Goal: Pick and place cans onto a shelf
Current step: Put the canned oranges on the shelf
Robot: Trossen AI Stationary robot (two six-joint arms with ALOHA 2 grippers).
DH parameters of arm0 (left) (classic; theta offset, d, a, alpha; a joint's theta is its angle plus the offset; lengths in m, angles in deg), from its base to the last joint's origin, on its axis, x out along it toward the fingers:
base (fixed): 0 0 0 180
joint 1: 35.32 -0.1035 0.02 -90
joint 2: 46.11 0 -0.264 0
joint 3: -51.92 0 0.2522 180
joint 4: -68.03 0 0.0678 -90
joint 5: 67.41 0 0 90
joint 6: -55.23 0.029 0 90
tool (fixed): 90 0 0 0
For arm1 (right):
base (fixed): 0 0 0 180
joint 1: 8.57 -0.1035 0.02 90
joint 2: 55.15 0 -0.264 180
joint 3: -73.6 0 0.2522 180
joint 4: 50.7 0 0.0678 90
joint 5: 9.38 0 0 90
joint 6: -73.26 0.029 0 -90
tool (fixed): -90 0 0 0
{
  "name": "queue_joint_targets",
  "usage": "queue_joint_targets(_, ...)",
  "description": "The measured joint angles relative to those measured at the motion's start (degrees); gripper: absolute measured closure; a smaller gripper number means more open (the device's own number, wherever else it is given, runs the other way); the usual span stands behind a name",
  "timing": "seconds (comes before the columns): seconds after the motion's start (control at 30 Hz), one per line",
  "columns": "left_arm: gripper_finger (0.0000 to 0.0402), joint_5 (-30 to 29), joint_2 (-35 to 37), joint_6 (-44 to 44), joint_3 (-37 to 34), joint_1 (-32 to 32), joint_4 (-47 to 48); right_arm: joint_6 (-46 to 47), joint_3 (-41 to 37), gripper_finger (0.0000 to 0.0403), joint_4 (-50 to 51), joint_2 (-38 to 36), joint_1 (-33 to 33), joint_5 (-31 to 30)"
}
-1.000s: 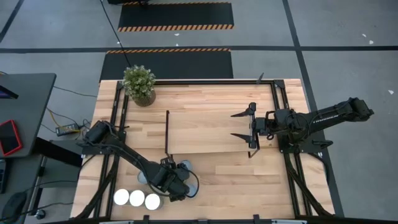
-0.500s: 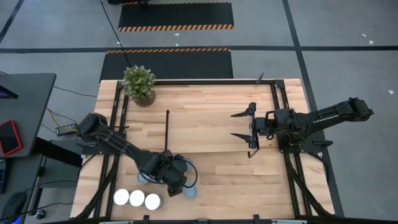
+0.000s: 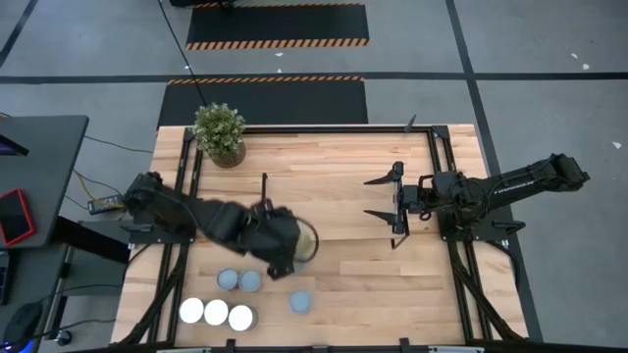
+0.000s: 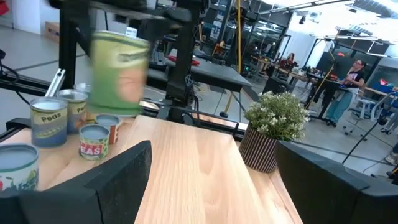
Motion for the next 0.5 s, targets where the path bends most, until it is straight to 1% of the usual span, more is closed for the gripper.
queue_joint_targets(0.03, 0.0087, -0.10, 0.00, 0.12, 0.43, -1.55, 2.09, 0.51, 0.00, 0.0056, 0.05, 0.01, 0.00, 0.00)
queue_joint_targets(0.17, 0.0087, 0.64, -0.04, 3.53, 0.57, -9.07, 5.27, 1.75, 0.00, 0.0056, 0.96, 0.00, 0.00, 0.11)
queue_joint_targets(0.37, 0.0086, 7.53, -0.07, 10.06, 0.59, -21.70, 5.00, 2.24, 0.00, 0.0056, 1.52, 0.00, 0.00, 0.15)
queue_joint_targets(0.5, 0.0086, 11.43, -0.07, 12.87, -0.97, -28.29, 4.73, 2.33, 0.00, 0.0056, 1.84, 0.00, 0.00, 0.15)
